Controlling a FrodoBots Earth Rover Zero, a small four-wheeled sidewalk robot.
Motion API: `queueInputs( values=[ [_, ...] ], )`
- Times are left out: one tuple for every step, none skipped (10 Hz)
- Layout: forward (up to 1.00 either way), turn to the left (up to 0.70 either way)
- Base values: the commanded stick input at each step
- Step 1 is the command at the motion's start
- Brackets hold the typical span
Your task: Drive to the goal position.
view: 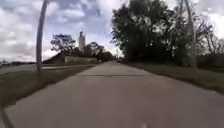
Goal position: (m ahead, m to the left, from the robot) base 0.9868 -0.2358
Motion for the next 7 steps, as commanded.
queueInputs(
  values=[
    [0.7, 0.35],
    [0.7, 0.35],
    [0.7, 0.35],
    [0.7, 0.35],
    [0.7, 0.35],
    [0.7, 0.35],
    [0.7, 0.35]
  ],
)
